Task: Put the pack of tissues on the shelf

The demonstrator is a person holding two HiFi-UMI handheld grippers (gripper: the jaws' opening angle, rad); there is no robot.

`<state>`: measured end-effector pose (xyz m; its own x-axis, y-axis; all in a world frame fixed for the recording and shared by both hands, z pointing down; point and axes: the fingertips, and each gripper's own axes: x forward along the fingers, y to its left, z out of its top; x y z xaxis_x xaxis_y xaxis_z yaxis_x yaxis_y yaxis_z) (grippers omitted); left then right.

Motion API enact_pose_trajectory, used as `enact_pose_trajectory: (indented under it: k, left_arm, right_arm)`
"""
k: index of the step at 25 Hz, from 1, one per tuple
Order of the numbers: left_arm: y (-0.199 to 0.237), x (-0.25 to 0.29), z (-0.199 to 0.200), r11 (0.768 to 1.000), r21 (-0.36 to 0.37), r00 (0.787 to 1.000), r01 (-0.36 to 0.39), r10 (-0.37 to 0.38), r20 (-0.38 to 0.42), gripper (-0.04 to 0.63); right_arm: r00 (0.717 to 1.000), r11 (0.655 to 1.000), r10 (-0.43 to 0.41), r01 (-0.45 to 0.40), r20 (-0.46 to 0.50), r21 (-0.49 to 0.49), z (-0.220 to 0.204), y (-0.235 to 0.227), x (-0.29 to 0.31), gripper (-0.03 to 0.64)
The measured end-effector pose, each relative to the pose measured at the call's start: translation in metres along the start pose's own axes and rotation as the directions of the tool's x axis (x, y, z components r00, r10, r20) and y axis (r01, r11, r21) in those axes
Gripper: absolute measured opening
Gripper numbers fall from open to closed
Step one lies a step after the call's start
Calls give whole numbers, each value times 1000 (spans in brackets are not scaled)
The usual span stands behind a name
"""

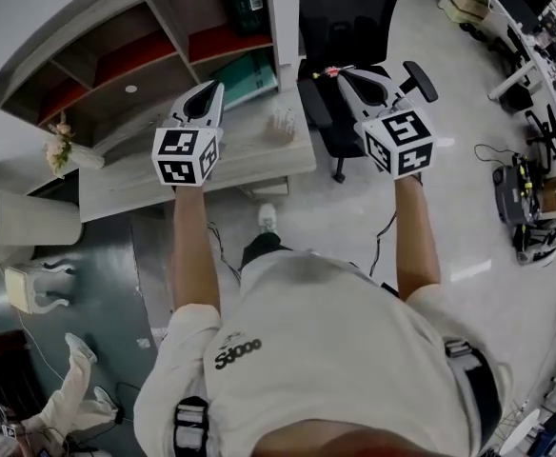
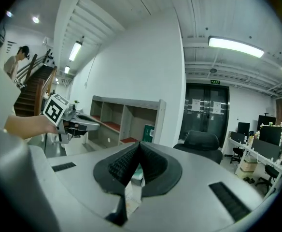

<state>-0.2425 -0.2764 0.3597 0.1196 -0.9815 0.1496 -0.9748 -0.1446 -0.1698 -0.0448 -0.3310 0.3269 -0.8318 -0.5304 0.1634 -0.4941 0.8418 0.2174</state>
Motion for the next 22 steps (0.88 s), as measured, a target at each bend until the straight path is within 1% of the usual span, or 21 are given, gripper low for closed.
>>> enact_pose_trajectory:
  k: [8,12,18,22]
  left_arm:
    - [-59,-76,25,998,30,998,-55,53,45,18]
    - [-78,-110,38,996,17,994,-85,83,74,18]
    - [-102,-144,49,994,38,990,-105,101,98,20]
    - [-114,-158,56,994,46,989,-102,96,114,20]
  right_arm:
    - [998,997,47,-44,44,-64,17,29,-63,6]
    - [996,994,69,-63,61,-94,25,44,-86,6]
    - [993,988,94,-84,77,-130,32,64,-114,6]
    - [991,985,109,-97,80,-140,34,74,-123,6]
